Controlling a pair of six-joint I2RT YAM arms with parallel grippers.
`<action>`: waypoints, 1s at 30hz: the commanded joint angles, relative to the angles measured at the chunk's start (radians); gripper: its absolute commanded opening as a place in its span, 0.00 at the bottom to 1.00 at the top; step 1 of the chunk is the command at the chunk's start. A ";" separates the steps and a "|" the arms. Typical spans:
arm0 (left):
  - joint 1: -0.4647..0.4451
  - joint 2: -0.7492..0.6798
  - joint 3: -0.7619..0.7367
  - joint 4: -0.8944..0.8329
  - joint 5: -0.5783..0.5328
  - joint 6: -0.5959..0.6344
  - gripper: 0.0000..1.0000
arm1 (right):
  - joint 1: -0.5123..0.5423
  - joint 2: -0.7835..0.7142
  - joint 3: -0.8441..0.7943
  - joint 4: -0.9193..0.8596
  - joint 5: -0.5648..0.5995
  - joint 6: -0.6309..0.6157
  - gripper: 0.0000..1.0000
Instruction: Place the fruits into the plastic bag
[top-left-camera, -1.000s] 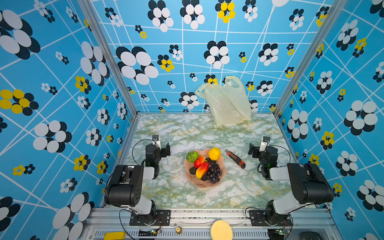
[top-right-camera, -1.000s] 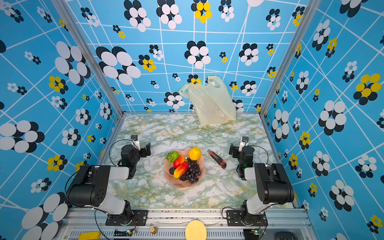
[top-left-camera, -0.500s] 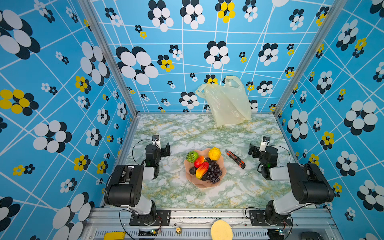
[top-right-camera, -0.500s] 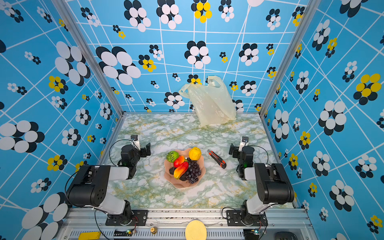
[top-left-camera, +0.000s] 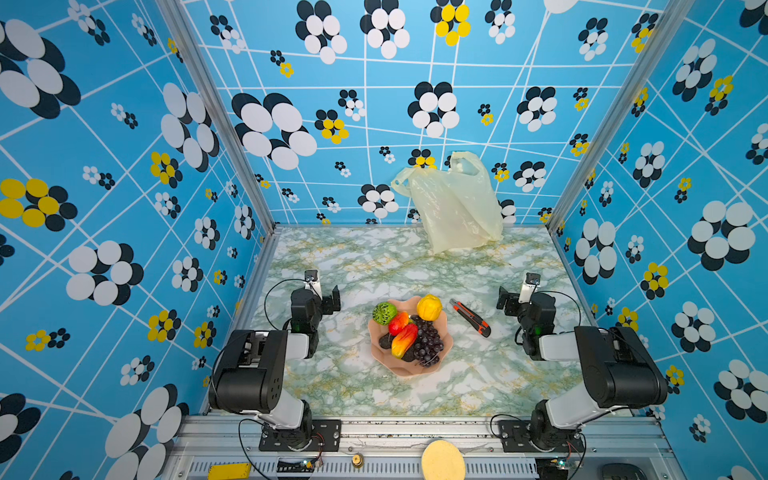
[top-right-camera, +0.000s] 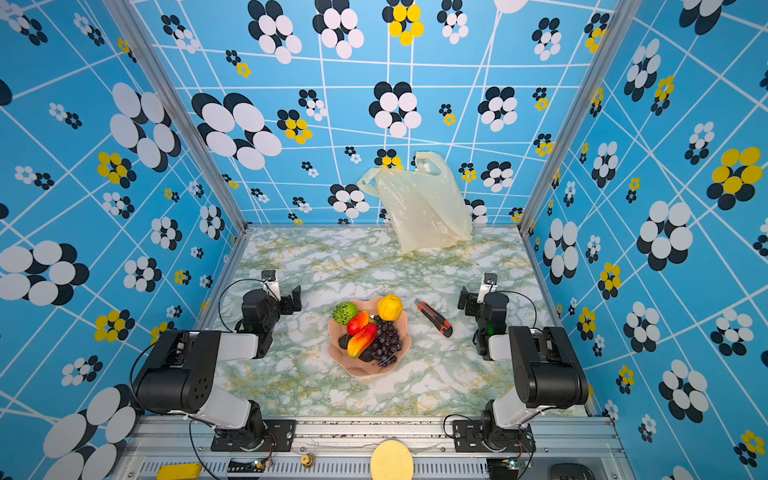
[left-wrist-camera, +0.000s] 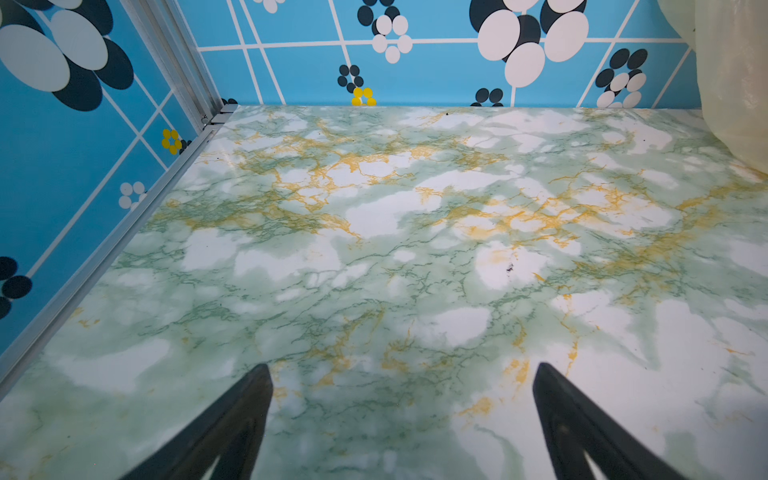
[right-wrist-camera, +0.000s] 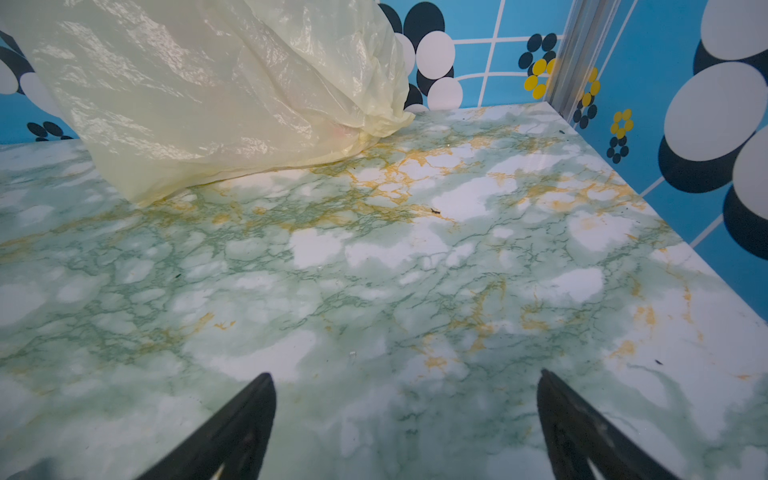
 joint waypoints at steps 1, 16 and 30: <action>-0.002 0.004 0.000 0.010 -0.013 0.010 0.99 | 0.005 -0.015 0.020 -0.016 -0.006 -0.005 0.99; -0.045 -0.117 0.065 -0.183 -0.234 -0.011 0.99 | 0.006 -0.159 -0.012 -0.079 0.142 0.044 0.98; -0.062 -0.320 0.305 -0.618 -0.094 -0.224 0.99 | 0.006 -0.389 0.256 -0.663 0.198 0.265 0.99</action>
